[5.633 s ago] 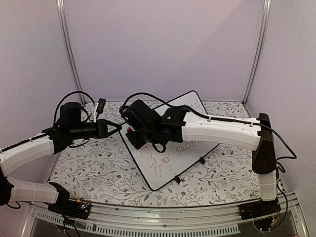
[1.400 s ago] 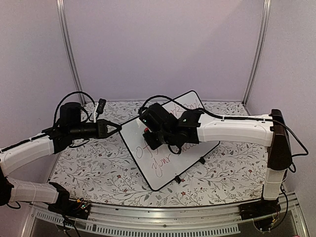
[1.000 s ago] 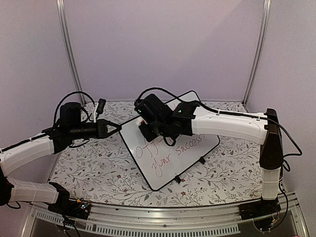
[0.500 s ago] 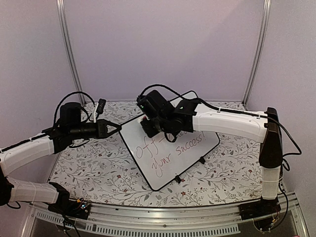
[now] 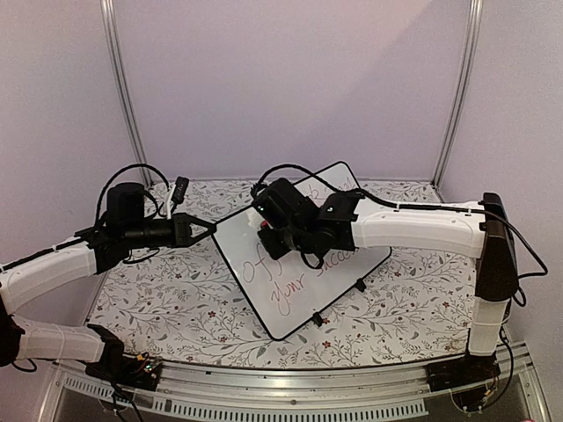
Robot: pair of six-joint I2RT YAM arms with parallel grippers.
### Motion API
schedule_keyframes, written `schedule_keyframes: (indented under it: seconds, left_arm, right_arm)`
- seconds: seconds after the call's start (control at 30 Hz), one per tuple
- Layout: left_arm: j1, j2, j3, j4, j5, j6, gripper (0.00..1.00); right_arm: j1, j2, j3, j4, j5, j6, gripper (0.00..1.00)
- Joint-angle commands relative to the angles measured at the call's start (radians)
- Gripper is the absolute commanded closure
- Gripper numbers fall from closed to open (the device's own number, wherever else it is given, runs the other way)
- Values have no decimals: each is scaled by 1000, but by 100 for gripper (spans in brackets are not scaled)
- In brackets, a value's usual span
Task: Erase the whiteboard
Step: Erase the whiteboard on the whiteboard stand.
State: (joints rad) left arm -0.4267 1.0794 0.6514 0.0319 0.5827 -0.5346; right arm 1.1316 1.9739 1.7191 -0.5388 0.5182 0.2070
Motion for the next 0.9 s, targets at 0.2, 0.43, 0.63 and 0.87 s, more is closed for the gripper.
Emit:
schedule_keyframes:
  seconds: [0.2, 0.43, 0.63, 0.87]
  left_arm:
    - [-14, -15, -7, 57, 100, 33, 100]
    - [-15, -16, -7, 57, 99, 33, 100]
    - [-16, -18, -7, 57, 101, 34, 100]
    - [-16, -20, -7, 59, 107, 34, 100]
  right_arm:
    - [-6, -47, -174, -71, 4, 67, 96]
    - [-27, -11, -67, -66, -5, 31, 95]
    - [-48, 42, 54, -66, -26, -10, 95]
    - [-60, 97, 164, -78, -20, -41, 95]
